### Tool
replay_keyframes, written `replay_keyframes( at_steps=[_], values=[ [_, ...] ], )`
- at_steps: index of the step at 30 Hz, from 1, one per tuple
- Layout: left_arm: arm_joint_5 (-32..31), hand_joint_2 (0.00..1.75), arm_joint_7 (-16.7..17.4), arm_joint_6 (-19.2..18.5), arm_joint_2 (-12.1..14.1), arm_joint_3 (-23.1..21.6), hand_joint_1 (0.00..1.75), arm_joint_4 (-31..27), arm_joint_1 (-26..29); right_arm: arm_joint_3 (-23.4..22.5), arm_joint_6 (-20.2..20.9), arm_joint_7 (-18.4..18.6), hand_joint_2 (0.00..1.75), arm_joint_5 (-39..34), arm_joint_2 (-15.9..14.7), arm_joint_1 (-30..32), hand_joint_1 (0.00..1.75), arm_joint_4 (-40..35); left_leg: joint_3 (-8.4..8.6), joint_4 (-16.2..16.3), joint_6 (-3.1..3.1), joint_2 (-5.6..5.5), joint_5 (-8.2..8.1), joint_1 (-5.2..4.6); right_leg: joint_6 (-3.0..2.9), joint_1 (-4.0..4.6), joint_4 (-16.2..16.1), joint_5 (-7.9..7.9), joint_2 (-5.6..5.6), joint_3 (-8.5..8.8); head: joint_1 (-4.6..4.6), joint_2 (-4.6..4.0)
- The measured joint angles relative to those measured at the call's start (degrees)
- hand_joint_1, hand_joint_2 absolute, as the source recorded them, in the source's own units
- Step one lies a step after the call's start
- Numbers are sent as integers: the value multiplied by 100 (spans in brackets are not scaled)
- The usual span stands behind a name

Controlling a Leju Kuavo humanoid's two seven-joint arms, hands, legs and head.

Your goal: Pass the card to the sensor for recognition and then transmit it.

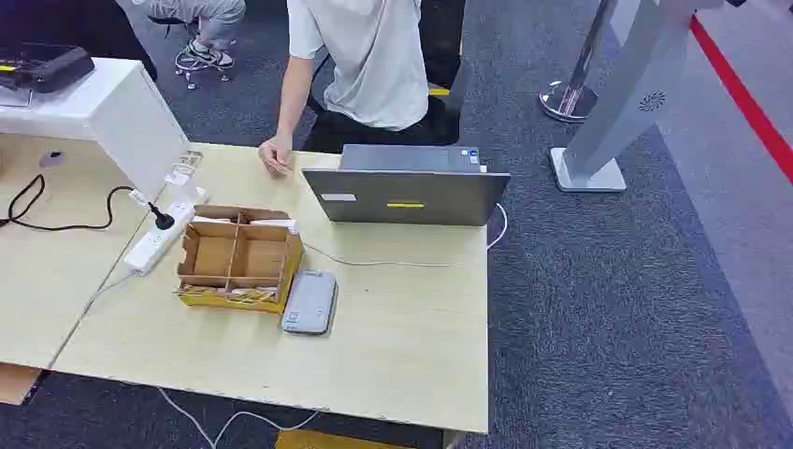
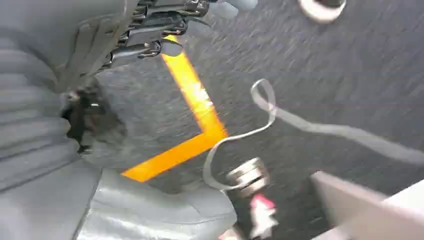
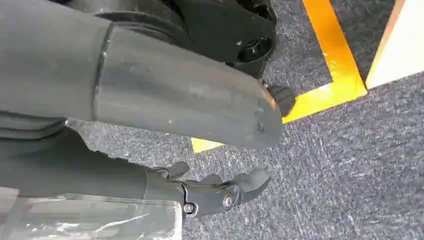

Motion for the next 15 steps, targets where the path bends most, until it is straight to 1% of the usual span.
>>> replay_keyframes(
  at_steps=[3,8,10,11,12,13,14,15],
  values=[
    [118,175,-72,-81,-42,127,0,-251,-1,-13,-72,0,0,-24,17,-19,0,31,0,0,0,-1,0,1,0,1,0,0,0,0,2,0],
    [233,175,-102,-531,-75,135,0,-802,5,-50,-140,-7,0,-57,55,-28,0,46,0,0,0,0,0,4,0,3,1,0,0,1,-2,0],
    [275,175,-102,-610,-75,124,0,-997,18,-66,-151,-24,0,-57,61,-29,0,55,0,0,-2,0,1,7,0,4,2,0,0,1,0,0],
    [439,175,-102,-908,-68,96,0,-1220,30,-70,-155,-22,0,-13,61,-29,0,63,0,0,-4,0,3,10,-1,7,2,0,0,0,-2,0],
    [591,175,-103,-1409,-75,111,0,-1545,27,-68,-127,-15,0,82,61,-28,0,68,-2,0,-6,-1,4,16,-1,12,2,0,1,-1,2,0],
    [826,175,-100,-2075,-97,174,0,-1940,-1,-31,-28,-15,0,222,59,-28,0,72,-4,1,-7,-2,4,24,-5,20,2,3,0,-1,7,0],
    [1170,175,25,-2472,-79,221,0,-2318,-58,39,104,-15,0,403,50,-31,0,74,-4,0,-7,-2,4,24,-8,21,2,4,-1,0,24,0],
    [1634,175,306,-2592,-37,220,0,-2778,-94,112,217,-13,0,538,33,-35,0,74,-1,0,-8,2,4,25,-9,22,3,4,1,0,15,0]
  ],
)
